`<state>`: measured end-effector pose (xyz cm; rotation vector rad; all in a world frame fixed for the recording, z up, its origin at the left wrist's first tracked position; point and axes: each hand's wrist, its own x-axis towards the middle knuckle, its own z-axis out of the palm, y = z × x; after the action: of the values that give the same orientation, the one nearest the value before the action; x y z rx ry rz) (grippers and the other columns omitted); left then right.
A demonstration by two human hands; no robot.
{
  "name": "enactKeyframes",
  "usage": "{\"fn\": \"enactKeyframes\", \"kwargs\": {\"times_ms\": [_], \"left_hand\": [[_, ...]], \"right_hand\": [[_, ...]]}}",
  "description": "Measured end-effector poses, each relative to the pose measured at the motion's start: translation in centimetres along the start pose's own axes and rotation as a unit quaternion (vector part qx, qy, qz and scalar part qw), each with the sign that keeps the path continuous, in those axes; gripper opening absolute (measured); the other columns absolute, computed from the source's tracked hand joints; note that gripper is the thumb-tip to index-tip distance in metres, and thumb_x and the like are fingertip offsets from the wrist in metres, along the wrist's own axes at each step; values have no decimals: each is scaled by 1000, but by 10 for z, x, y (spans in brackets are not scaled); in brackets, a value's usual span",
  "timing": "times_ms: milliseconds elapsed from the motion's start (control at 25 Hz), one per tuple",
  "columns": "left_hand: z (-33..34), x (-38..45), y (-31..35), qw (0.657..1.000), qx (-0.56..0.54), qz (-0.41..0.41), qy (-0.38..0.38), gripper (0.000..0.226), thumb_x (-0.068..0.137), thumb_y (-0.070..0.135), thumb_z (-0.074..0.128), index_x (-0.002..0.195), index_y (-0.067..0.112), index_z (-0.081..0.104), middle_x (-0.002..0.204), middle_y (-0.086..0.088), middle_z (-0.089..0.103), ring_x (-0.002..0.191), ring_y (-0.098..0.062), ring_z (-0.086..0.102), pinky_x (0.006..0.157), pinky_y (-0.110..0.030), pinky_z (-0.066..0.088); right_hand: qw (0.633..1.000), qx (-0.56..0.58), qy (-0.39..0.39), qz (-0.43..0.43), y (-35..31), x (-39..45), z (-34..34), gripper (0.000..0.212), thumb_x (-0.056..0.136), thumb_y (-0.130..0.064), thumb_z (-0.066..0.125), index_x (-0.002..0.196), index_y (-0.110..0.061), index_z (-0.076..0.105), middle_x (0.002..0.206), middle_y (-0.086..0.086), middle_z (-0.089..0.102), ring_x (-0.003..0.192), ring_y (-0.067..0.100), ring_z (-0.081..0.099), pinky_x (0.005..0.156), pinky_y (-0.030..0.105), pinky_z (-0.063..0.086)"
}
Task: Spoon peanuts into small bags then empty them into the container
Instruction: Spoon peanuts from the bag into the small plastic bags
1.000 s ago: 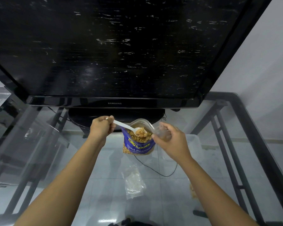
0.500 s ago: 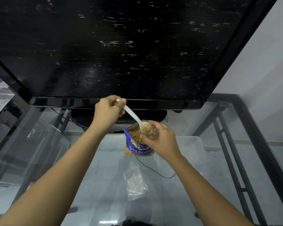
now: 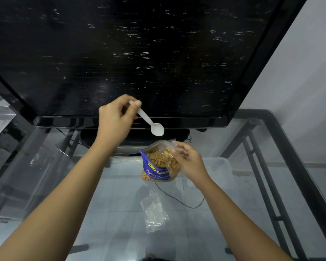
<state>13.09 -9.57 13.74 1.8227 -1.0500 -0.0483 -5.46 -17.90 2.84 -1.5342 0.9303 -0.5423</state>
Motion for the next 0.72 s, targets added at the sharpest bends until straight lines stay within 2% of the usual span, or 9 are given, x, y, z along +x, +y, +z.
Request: {"fn": "enactKeyframes", "kwargs": {"times_ms": [120, 200, 280, 320, 400, 480, 520, 600, 720], "left_hand": [[13, -13, -34, 989, -64, -131, -4, 17, 89, 29, 57, 73, 29, 62, 62, 5, 61, 58, -4, 58, 64, -30, 50], [29, -34, -51, 972, -66, -220, -45, 16, 88, 28, 60, 73, 27, 66, 62, 2, 61, 63, -14, 57, 65, -30, 48], [40, -55, -58, 958, -18, -273, -82, 18, 87, 30, 62, 92, 15, 71, 71, 1, 63, 75, -20, 60, 69, -29, 48], [42, -65, -58, 955, 11, -284, -88, 32, 86, 32, 63, 108, 10, 67, 82, 0, 64, 83, -20, 60, 74, -32, 49], [43, -79, -53, 964, 65, -254, -39, 55, 85, 34, 64, 130, 6, 50, 110, -7, 57, 95, -22, 57, 85, -29, 45], [46, -99, -38, 984, 62, -163, 34, 40, 87, 26, 62, 121, 7, 55, 110, -9, 54, 87, -19, 56, 76, -10, 38], [52, -112, -29, 990, 50, -128, 21, 26, 88, 22, 60, 110, 8, 62, 101, -6, 57, 79, -15, 56, 70, -9, 39], [69, -144, -12, 987, -11, -134, -93, 15, 89, 23, 60, 97, 13, 67, 84, 3, 63, 72, -7, 57, 67, -9, 44], [99, -180, -6, 927, -173, -236, -235, 25, 85, 21, 65, 107, 9, 66, 88, 0, 69, 81, -8, 64, 78, -20, 52]], "right_hand": [[999, 48, 17, 8, 6, -9, -9, 14, 87, -21, 62, 100, -25, 61, 96, -5, 66, 98, 17, 63, 84, 32, 54], [996, 86, 31, 20, 7, -18, -13, 10, 87, -18, 62, 93, -25, 62, 94, 0, 68, 93, 20, 65, 76, 29, 54], [992, 116, 41, 27, 9, -29, -19, 8, 87, -16, 63, 94, -18, 63, 94, 6, 69, 86, 19, 66, 70, 25, 55], [991, 127, 43, 30, 10, -36, -22, 9, 87, -16, 63, 96, -15, 63, 93, 8, 70, 84, 18, 67, 69, 26, 55], [988, 145, 43, 34, 12, -47, -28, 11, 87, -16, 62, 97, -13, 63, 93, 9, 71, 81, 17, 67, 73, 28, 56], [987, 148, 48, 41, 18, -56, -34, 10, 87, -16, 62, 96, -14, 62, 92, 8, 71, 79, 14, 67, 74, 28, 55], [987, 145, 51, 45, 22, -60, -36, 9, 87, -16, 62, 95, -14, 63, 91, 7, 71, 78, 13, 67, 73, 27, 55], [986, 148, 51, 49, 28, -69, -39, 8, 87, -15, 62, 94, -14, 62, 89, 6, 70, 75, 12, 66, 73, 27, 54], [984, 162, 41, 57, 42, -81, -45, 12, 87, -13, 61, 98, -8, 62, 91, 9, 70, 80, 16, 67, 76, 31, 55]]}}
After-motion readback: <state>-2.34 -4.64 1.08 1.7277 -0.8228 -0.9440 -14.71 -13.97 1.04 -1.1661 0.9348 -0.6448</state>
